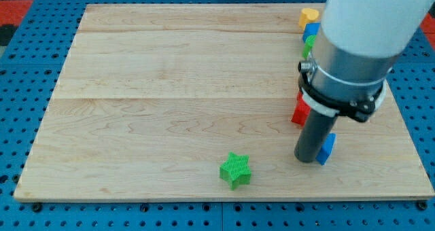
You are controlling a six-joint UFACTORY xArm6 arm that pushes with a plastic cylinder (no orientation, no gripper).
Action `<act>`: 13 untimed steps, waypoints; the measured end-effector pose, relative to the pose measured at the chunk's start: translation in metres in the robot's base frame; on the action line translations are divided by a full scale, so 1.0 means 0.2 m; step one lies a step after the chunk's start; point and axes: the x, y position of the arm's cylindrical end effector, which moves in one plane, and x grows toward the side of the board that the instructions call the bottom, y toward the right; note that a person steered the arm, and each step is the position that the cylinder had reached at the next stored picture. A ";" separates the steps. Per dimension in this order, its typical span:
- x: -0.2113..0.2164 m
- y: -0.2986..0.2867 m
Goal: Push the red blocks to the right side of the board
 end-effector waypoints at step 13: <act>-0.54 0.14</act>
